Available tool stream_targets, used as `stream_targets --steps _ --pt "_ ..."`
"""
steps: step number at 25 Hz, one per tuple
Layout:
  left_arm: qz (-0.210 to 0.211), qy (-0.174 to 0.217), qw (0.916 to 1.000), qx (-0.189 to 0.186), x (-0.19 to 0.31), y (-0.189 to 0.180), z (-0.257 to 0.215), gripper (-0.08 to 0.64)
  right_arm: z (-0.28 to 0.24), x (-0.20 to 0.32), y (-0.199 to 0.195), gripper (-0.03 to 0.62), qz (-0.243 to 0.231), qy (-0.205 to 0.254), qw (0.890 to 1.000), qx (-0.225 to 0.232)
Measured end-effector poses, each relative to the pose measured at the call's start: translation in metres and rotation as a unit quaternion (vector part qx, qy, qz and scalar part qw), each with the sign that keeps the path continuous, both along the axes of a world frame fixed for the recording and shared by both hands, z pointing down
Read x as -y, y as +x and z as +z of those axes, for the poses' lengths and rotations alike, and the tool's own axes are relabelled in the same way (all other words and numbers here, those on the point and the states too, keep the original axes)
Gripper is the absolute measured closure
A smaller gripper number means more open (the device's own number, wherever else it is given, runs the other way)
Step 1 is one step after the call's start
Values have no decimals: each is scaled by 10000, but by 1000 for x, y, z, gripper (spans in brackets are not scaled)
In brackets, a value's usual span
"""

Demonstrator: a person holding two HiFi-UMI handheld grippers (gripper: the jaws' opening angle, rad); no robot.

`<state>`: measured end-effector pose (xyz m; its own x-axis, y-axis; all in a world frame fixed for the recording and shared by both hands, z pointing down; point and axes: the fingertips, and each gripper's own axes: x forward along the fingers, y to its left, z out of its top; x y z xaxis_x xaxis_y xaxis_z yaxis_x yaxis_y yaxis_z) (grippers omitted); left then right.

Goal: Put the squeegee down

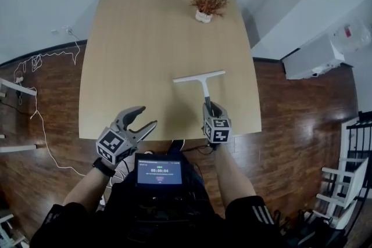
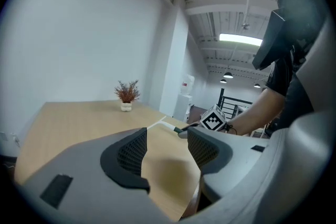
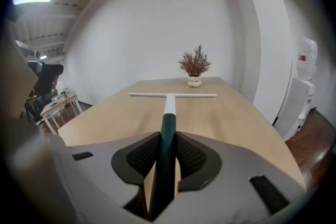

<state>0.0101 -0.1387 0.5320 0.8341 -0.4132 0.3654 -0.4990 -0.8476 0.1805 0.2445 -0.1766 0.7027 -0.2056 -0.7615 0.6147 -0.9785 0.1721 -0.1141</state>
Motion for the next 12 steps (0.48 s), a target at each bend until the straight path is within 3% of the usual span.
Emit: stream_targets --steps 6,12 --pt "-122 -183 9996 198 22 18 22 313 49 30 2 477 -606 -355 9966 -436" --pt "-386 -400 9982 206 32 29 23 313 73 39 0 477 -943 -541 9926 -533"
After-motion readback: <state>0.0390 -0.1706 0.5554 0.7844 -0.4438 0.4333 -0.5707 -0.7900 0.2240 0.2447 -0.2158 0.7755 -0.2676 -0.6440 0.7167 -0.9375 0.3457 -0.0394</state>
